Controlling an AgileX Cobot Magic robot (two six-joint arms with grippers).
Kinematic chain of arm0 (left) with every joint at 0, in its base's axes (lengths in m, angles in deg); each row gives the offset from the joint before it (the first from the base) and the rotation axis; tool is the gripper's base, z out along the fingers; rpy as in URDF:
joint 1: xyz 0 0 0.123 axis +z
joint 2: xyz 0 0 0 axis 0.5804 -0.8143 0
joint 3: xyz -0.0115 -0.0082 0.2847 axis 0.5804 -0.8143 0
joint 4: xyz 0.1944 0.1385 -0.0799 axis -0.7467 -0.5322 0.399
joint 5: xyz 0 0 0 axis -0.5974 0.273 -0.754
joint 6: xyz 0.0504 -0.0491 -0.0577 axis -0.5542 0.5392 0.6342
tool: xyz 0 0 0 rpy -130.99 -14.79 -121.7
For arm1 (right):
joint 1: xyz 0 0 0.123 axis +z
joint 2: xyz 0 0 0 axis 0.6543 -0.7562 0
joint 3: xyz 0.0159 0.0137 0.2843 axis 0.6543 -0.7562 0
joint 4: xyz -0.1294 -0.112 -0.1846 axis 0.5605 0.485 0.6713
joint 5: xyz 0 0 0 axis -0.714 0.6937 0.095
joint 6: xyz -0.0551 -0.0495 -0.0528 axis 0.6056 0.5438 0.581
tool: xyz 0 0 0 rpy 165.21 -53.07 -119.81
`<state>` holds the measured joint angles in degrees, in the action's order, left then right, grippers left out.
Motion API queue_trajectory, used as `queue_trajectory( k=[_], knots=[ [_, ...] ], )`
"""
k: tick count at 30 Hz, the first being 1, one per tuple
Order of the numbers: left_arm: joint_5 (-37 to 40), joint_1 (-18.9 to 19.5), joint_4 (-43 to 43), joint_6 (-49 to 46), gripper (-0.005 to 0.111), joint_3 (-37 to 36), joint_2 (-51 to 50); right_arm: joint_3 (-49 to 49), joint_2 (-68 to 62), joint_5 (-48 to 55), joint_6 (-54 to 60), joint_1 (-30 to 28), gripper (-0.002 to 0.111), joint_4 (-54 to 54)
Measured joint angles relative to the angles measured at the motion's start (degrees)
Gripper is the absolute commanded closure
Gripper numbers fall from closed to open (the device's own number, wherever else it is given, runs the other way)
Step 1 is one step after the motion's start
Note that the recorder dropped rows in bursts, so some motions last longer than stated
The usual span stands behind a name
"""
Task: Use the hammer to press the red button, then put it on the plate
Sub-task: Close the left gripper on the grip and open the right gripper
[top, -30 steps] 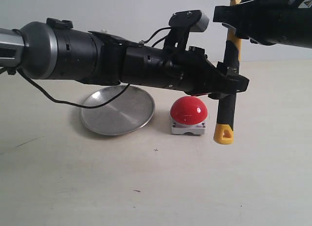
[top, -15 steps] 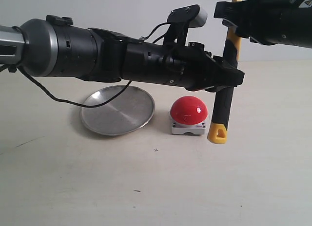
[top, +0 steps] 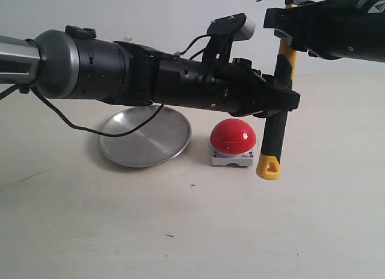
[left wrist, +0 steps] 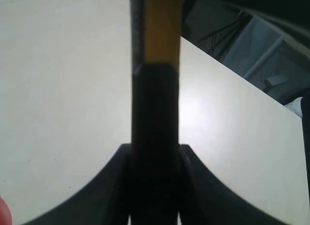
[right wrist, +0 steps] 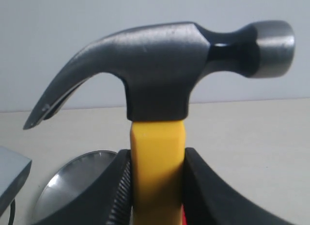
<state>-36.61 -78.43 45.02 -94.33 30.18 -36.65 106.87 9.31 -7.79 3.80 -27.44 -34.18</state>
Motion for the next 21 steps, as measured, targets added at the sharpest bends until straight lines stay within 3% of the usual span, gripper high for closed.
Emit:
queue_trajectory(
  k=[3,6,10,14,21],
  knots=[
    [0.0,0.0,0.0,-0.1,0.107,0.0,0.0,0.0,0.0,0.0,0.0,0.0,0.106,0.2],
    [-0.2,0.0,0.0,-0.1,0.107,0.0,0.0,0.0,0.0,0.0,0.0,0.0,0.094,0.2],
    [-0.3,0.0,0.0,-0.2,0.107,0.0,0.0,0.0,0.0,0.1,0.0,0.0,0.065,0.2],
    [-1.9,-0.1,-0.9,-0.2,0.107,-0.1,-0.9,0.2,0.5,-1.9,-0.4,0.0,0.044,-0.4],
    [-3.9,-0.1,-1.1,-0.3,0.107,-0.3,-1.6,0.2,0.9,-0.9,-0.4,0.0,0.039,-0.6]
  ],
)
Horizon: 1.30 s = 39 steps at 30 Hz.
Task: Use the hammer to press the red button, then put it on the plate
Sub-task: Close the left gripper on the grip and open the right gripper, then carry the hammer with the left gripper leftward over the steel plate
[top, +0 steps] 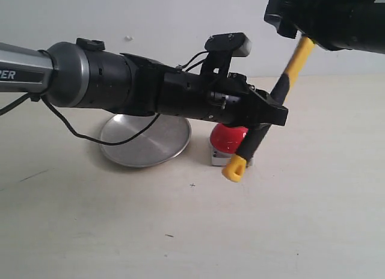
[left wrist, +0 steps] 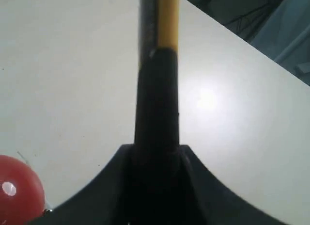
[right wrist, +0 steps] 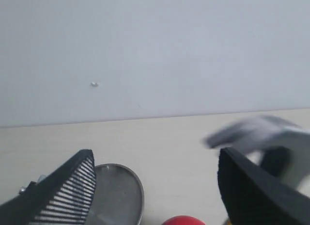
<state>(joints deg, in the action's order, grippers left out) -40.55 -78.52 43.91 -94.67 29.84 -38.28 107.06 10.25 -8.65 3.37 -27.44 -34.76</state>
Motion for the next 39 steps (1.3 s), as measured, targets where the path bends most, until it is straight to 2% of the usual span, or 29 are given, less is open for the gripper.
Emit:
queue_trajectory(
  k=[6,12,16,19,20,22,26,30,32,34,35,39],
  knots=[
    [-0.4,0.6,-3.4,0.7,0.107,-0.3,-0.4,0.0,2.9,2.0,3.5,0.0,0.039,0.1],
    [-0.5,4.6,-6.5,4.1,0.107,-0.3,0.9,0.0,7.8,6.8,8.0,-1.0,0.043,1.4],
    [-2.1,7.8,-15.6,11.4,0.107,-0.3,3.7,0.0,10.6,13.1,8.2,-4.0,0.044,3.7],
    [-3.9,9.3,-31.3,24.1,0.107,-0.5,7.4,-0.1,11.8,20.3,6.8,-5.5,0.044,6.6],
    [-5.0,9.2,-39.1,30.2,0.107,-1.8,9.6,-1.0,11.9,22.0,5.8,-5.5,0.044,7.9],
    [-7.1,7.6,-48.7,38.0,0.107,-6.4,14.0,-3.4,11.9,22.5,4.9,-5.6,0.045,9.6],
    [-13.7,3.5,-51.7,41.5,0.107,-18.7,22.1,-7.5,11.9,21.5,3.6,-5.6,0.052,10.0],
    [-18.7,-0.6,-51.5,42.1,0.107,-25.4,25.2,-10.5,11.9,20.4,2.8,-5.6,0.057,10.0],
    [-22.0,-2.9,-50.7,42.1,0.107,-27.7,25.6,-12.7,11.9,19.9,2.0,-5.6,0.071,10.0],
    [-24.4,-3.7,-49.5,42.1,0.107,-29.4,25.6,-16.2,11.9,18.3,1.5,-5.6,0.098,10.0],
    [-25.5,-3.8,-49.0,42.1,0.107,-30.0,25.6,-18.4,12.0,16.3,1.3,-5.6,0.108,10.0],
    [-30.6,-3.8,-47.2,42.3,0.107,-31.2,25.6,-28.2,15.4,5.7,1.1,-5.6,0.108,10.1]
  ],
)
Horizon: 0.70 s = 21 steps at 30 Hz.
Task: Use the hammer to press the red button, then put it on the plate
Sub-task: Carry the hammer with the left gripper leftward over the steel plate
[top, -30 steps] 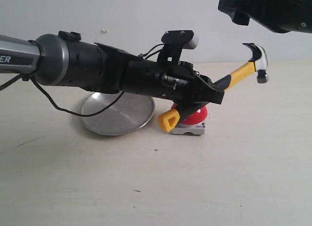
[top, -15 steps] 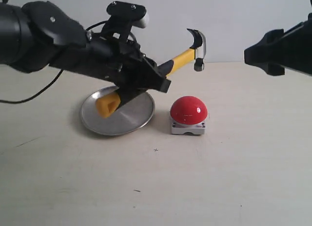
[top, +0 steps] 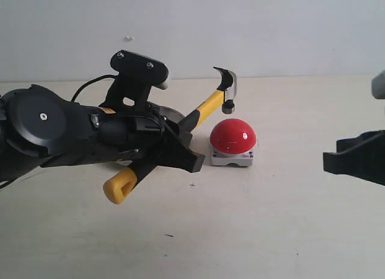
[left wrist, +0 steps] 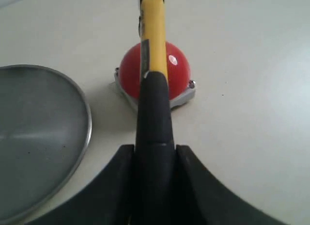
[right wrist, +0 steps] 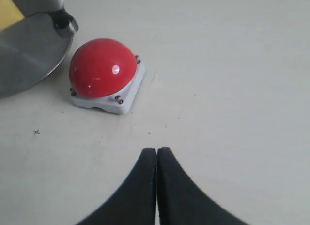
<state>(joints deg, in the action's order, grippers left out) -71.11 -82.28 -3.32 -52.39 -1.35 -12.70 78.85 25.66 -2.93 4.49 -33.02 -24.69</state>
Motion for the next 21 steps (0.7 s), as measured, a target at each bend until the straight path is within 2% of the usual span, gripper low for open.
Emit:
queue_trajectory(
  k=[5,8,15,21],
  knots=[
    [-1.1,0.0,0.5,0.0,0.107,0.0,0.0,-9.6,10.5,-13.4,-0.2,0.0,0.108,0.0],
    [-1.1,0.0,0.5,0.0,0.107,0.0,0.0,-13.3,17.9,-16.7,-0.2,0.0,0.108,0.0],
    [-3.9,0.0,0.5,0.3,0.107,0.0,-1.6,-14.8,30.8,-16.6,-0.2,0.0,0.108,0.0],
    [-6.1,0.0,1.0,1.1,0.107,-0.3,0.0,-14.8,33.4,-14.4,-0.2,0.0,0.108,0.3]
  ],
)
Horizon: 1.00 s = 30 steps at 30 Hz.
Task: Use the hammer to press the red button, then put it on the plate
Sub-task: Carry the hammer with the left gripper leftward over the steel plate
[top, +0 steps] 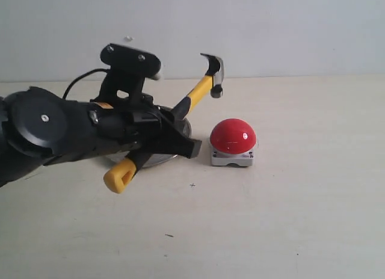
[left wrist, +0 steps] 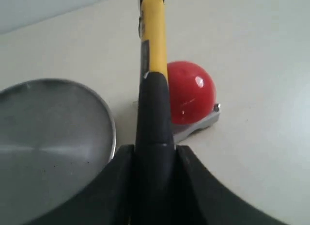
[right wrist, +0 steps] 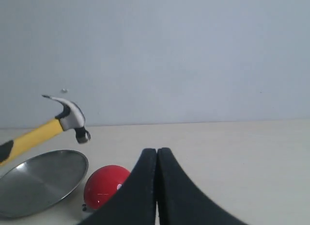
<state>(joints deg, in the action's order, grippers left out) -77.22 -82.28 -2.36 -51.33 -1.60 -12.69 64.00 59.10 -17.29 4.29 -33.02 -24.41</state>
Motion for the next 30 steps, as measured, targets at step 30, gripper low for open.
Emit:
queue_trajectory(
  k=[30],
  knots=[
    [4.1,-0.2,-2.5,1.6,0.107,2.1,-1.4,0.0,0.1,0.7,0.0,0.0,0.108,0.0]
  ],
)
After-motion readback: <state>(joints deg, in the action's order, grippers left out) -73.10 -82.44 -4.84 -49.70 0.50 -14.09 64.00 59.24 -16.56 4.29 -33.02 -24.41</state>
